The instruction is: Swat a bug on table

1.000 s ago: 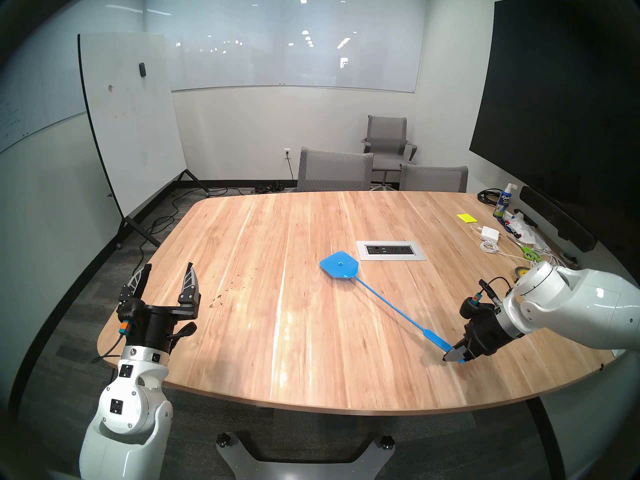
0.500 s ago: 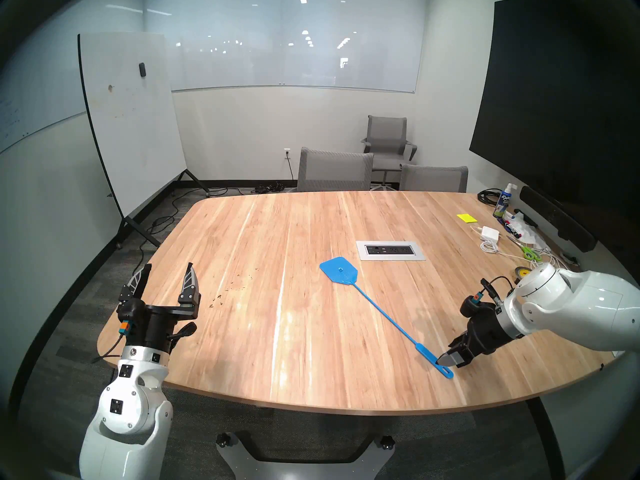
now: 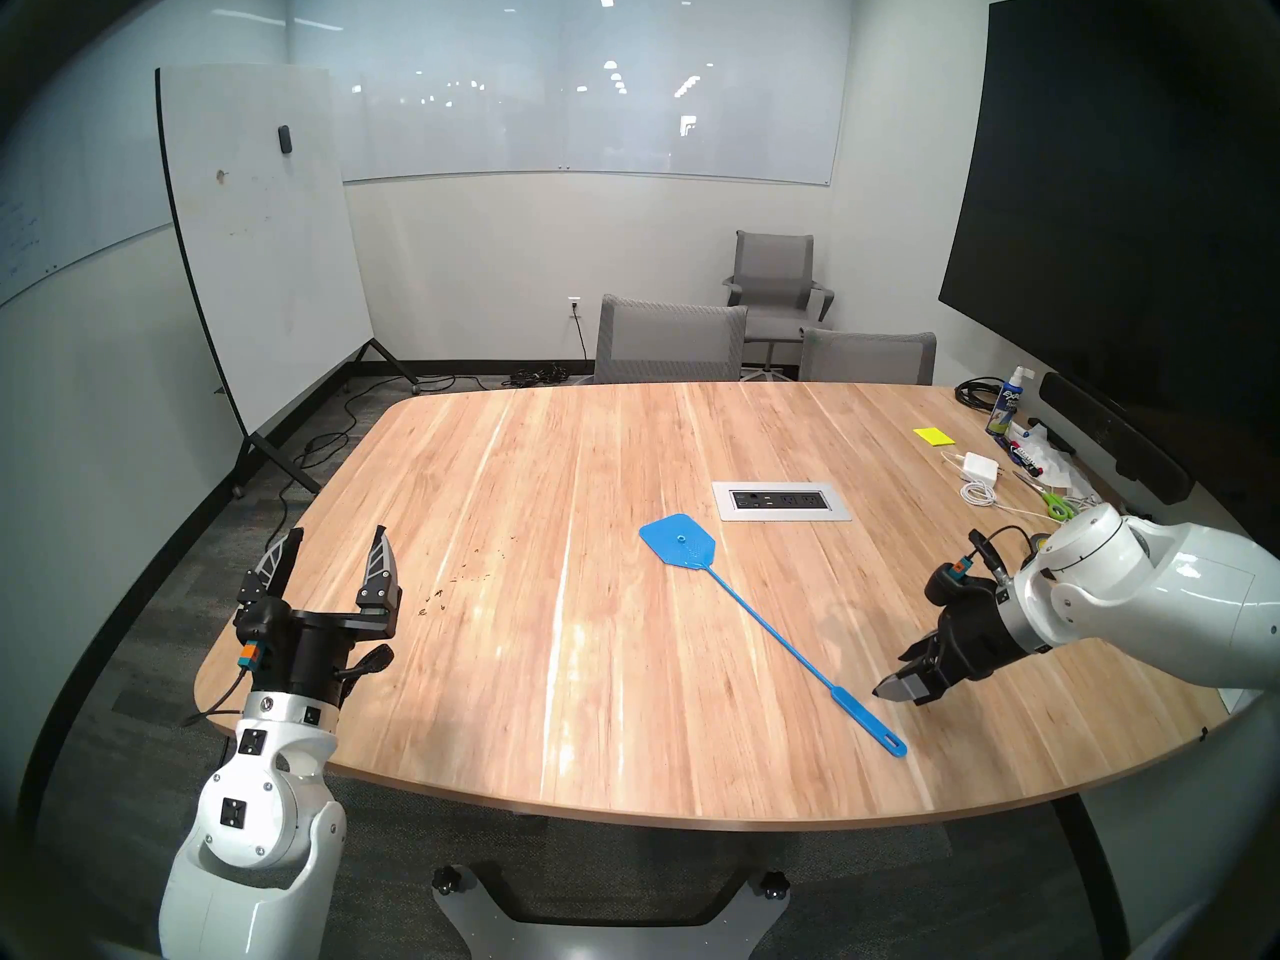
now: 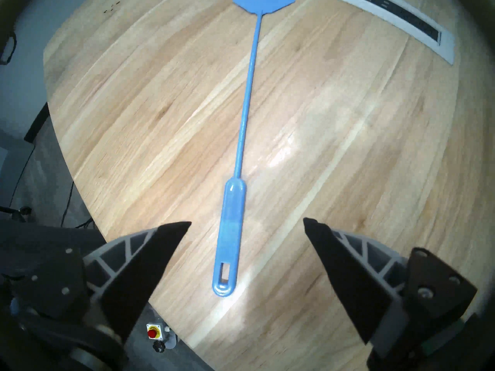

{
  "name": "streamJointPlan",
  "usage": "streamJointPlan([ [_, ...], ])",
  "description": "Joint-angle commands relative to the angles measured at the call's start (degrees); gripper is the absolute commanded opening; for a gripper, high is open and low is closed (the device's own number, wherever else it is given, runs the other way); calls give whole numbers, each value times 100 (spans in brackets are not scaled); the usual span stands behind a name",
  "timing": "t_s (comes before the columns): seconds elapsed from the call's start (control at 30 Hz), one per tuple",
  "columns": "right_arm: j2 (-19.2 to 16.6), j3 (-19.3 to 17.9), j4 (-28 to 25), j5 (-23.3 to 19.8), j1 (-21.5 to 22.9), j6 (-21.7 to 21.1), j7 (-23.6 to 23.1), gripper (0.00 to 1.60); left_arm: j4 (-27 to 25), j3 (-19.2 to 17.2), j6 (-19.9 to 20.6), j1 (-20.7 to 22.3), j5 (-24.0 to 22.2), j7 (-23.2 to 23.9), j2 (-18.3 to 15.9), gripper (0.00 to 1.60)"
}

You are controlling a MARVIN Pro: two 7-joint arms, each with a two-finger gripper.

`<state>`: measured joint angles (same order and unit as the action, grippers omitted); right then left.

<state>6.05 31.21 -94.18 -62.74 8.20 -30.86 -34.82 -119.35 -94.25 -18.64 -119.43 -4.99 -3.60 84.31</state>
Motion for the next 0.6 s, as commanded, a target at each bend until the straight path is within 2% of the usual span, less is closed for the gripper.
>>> streamJointPlan([
  [0.0, -16, -176, 200, -70, 366, 261, -53, 160, -93, 7, -25, 24, 4, 5, -3, 160],
  [0.33, -22, 150, 162, -146, 88, 923, -255, 160, -76, 7, -26, 41, 4, 6, -2, 160],
  [0.53, -24, 390, 118, -262, -34, 1554, -169, 160, -63, 7, -26, 52, 3, 6, -2, 160],
  [0.57, -24, 390, 118, -262, -34, 1554, -169, 160, -63, 7, -26, 52, 3, 6, -2, 160],
])
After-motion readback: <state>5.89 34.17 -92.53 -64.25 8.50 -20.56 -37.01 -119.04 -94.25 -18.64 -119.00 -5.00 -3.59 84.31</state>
